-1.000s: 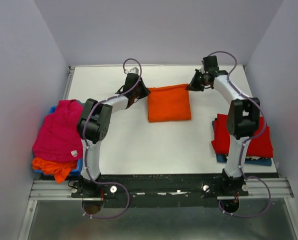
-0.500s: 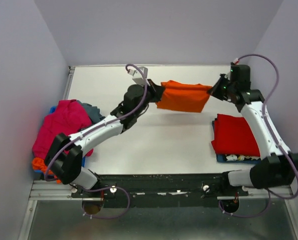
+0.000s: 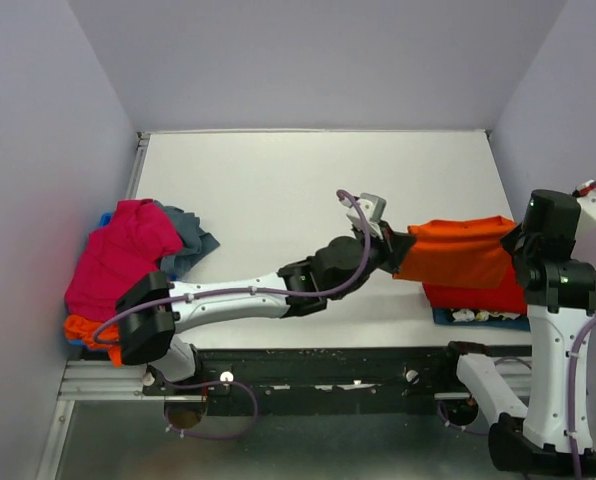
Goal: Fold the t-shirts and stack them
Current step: Put the neatly folded tshirt into the corner of the board with both arms
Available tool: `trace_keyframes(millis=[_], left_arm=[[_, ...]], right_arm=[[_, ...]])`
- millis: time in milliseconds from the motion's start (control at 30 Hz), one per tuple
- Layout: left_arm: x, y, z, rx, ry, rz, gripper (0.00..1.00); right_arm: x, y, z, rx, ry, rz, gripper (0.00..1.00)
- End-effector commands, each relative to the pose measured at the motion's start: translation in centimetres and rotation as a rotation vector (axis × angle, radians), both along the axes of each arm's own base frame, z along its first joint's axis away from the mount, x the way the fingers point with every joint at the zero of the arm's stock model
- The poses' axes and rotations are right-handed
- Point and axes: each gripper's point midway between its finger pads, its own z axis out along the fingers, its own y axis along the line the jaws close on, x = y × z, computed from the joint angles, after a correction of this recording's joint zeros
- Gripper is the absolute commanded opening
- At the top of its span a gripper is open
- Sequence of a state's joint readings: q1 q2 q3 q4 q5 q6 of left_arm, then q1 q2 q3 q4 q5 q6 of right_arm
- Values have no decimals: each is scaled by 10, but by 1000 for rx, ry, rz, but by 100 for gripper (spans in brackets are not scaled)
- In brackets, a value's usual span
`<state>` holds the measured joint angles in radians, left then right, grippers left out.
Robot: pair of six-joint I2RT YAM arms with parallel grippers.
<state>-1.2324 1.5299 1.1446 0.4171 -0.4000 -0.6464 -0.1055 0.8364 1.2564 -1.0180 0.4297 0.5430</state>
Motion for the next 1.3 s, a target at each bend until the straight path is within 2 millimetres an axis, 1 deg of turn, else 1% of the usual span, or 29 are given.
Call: trace_keyframes(millis=[0,133,200,300,400,500,567,667,700,833,967,1100,1167,1200,1233,1267], left_arm=[[0,-27,-3,-1,-38,37,0],[-13,-56,-11,-11,-30,-8,0],[-18,-66,-13,-15,-25,-10,0],[-24,-76,-20,-17,2,-22,0],[-26,-85,-26,-26,25,-38,0],[-29,-96,-33,-38,51,-62,0],[-33,-100,-38,-36,69,-76,0],[-40,-100,-32,-42,55,-65,0],[-42,-100,-32,-41,54,-65,0],[-39,-105,-37,-31,54,-57,0],[-32,-109,-40,-30,54,-45,0],[-25,-113,-50,-25,81,-32,0],[-20,-114,-54,-18,93,-24,0],[-5,-119,-65,-9,112,-12,0],[1,-122,-66,-13,117,-9,0],[7,-123,-72,-6,124,-5,0]], right_arm=[[-31,-49,-12,-134,133,-289,1],[-28,-65,-20,-99,196,-361,1],[-29,-74,-22,-92,212,-401,1],[-33,-89,-25,-83,238,-465,1],[-35,-100,-28,-52,250,-493,1],[-40,-111,-27,-34,256,-541,1],[-47,-116,-23,-40,251,-572,1],[-56,-119,-21,-64,254,-612,1],[-56,-120,-21,-68,254,-618,1],[-53,-125,-26,-49,275,-634,1],[-45,-131,-34,-33,278,-643,1],[-25,-133,-44,-1,261,-607,1],[-18,-138,-53,3,276,-602,1],[-2,-142,-64,20,281,-578,1],[5,-143,-69,33,283,-563,1],[13,-144,-71,40,274,-542,1]])
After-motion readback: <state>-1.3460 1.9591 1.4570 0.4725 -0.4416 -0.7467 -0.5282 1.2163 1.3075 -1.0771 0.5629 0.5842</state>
